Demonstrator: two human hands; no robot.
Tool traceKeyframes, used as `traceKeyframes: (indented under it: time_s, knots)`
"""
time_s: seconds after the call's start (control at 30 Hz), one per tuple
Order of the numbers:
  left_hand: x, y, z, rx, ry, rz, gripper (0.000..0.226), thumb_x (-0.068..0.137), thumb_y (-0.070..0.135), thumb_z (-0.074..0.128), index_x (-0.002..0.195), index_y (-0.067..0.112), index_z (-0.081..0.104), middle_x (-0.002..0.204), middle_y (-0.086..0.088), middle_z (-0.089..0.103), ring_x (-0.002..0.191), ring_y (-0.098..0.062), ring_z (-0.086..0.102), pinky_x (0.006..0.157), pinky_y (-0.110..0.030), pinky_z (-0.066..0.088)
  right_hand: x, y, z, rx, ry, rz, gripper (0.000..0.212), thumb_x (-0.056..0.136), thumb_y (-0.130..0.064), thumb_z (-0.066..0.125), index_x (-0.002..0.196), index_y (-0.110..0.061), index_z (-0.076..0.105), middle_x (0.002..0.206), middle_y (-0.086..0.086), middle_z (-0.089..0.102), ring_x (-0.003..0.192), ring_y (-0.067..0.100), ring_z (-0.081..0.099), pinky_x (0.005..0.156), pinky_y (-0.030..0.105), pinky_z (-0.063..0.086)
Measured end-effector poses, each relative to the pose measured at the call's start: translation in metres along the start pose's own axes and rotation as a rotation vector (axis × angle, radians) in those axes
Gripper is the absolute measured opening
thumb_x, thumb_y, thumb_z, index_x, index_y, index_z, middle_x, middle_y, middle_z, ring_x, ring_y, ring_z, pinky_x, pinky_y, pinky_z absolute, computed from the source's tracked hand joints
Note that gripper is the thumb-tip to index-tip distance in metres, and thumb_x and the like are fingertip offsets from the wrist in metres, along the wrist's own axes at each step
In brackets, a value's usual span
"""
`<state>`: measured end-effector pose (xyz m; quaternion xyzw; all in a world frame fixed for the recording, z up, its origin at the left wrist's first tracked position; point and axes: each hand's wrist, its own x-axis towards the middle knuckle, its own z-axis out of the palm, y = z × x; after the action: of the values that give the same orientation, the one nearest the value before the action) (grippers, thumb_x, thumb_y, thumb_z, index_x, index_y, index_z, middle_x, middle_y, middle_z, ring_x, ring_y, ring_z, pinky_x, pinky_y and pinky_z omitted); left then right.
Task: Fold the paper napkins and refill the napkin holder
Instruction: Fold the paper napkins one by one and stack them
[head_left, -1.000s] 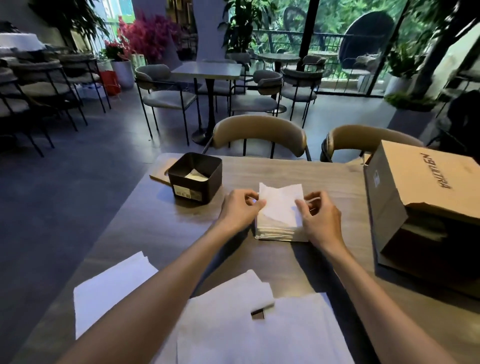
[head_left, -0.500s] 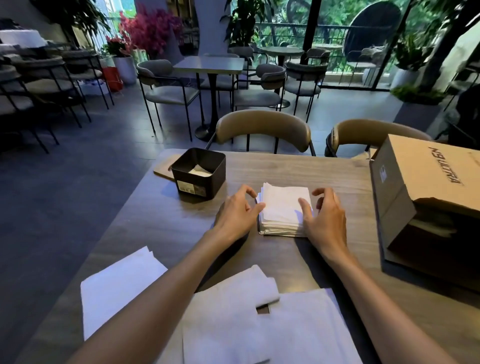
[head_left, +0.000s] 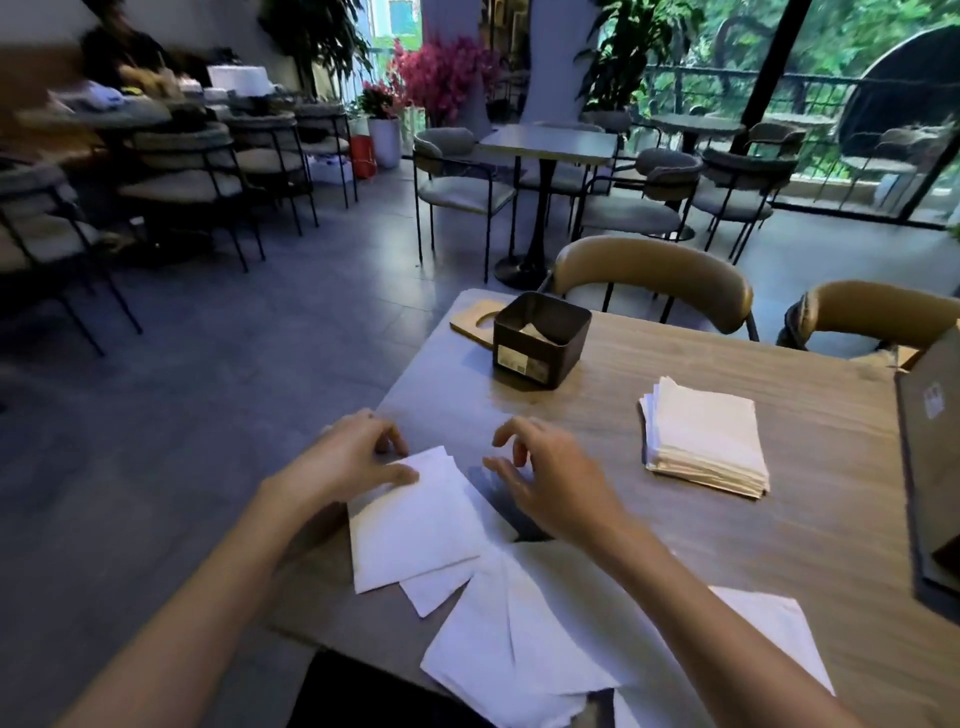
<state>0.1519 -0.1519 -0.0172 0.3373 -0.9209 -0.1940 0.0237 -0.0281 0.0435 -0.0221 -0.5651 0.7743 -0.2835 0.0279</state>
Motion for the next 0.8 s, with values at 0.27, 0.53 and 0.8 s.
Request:
traceKeyframes:
  time_s: [0.27, 0.53, 0.8]
  knots:
    - [-0.017, -0.015, 0.009, -0.347, 0.152, 0.068, 0.019, 0.081, 0.042, 0.079, 0.080, 0.024, 0.070, 0.077, 0.011, 0.069, 0.068, -0.007, 0.056, 0.067, -0.029, 0.046, 0.016, -0.037, 0.043, 0.061, -0.118, 0.020, 0.032, 0.097, -0.040, 0.063, 0.121, -0.021, 0.057, 0.107, -0.003, 0.053, 0.093, 0.016, 0.053, 0.076, 0.032, 0.044]
    - [-0.013, 0.001, 0.011, -0.740, 0.304, 0.099, 0.030, 0.077, 0.052, 0.078, 0.097, 0.032, 0.071, 0.084, 0.012, 0.073, 0.076, -0.004, 0.067, 0.061, -0.024, 0.052, 0.021, -0.029, 0.004, 0.390, 0.163, 0.162, 0.025, 0.095, -0.029, 0.069, 0.083, -0.008, 0.072, 0.077, 0.004, 0.071, 0.075, 0.022, 0.066, 0.070, 0.045, 0.054]
    - [0.018, 0.048, 0.007, -0.818, 0.320, 0.176, 0.013, 0.086, 0.048, 0.072, 0.097, 0.042, 0.074, 0.092, 0.025, 0.075, 0.088, 0.003, 0.071, 0.067, -0.013, 0.054, 0.008, 0.006, -0.033, 0.432, 0.271, 0.257, 0.025, 0.102, -0.032, 0.055, 0.115, -0.019, 0.073, 0.096, -0.011, 0.066, 0.087, 0.002, 0.062, 0.072, 0.020, 0.051]
